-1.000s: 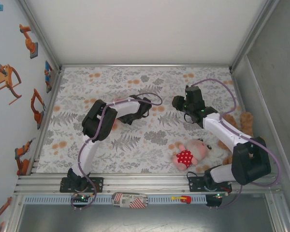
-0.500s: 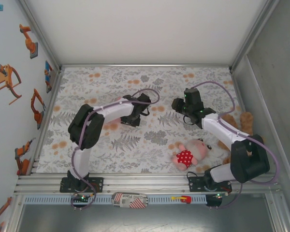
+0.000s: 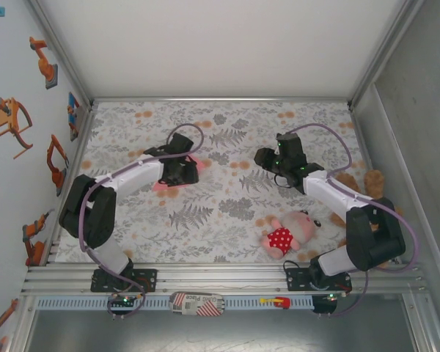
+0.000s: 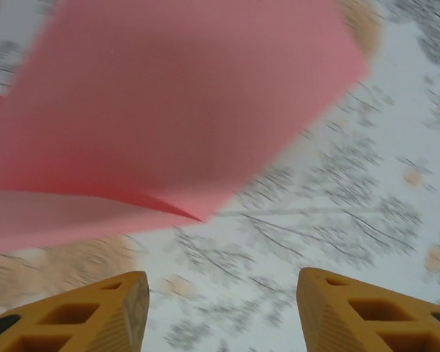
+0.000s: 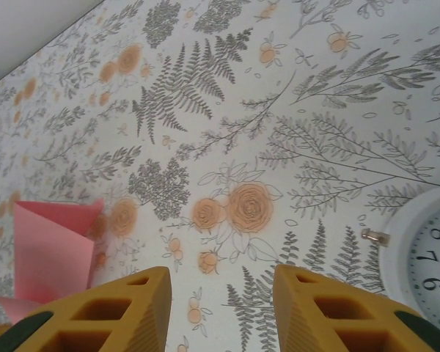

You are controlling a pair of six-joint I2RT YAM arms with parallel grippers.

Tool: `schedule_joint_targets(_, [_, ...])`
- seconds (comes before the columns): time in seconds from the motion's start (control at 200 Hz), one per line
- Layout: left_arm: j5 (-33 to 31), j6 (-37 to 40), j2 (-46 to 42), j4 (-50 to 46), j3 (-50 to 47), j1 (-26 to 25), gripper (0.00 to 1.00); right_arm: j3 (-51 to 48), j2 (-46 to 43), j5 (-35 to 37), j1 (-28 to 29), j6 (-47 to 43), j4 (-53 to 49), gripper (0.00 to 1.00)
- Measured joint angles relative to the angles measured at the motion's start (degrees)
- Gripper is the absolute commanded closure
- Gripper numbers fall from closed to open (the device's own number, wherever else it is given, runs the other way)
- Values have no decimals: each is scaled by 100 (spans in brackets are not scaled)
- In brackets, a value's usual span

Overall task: Fold a paper plane with a square sheet of paper (pick it up from the middle)
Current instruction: Turn over the paper at the center of the table, then move the paper to the center of the table.

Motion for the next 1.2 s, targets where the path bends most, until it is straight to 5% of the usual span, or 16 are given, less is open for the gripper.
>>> schedule_joint_targets(0.245, [-111,-39,205,382,-74,717,34,-48,179,-243,0,76,122,60])
schedule_joint_targets(0.516, [-81,-146,957,708,57,935,33,-52,369,-413,0,173,175,60])
schedule_joint_targets(0.896, [455,-669,938,1182,-42,861,40,-83,658,-804,35,627,409,60])
schedule_joint_targets(1.202, [966,-2142,697,1648,-520,-7,57,-205,1405,-1270,715,1838,1021,61])
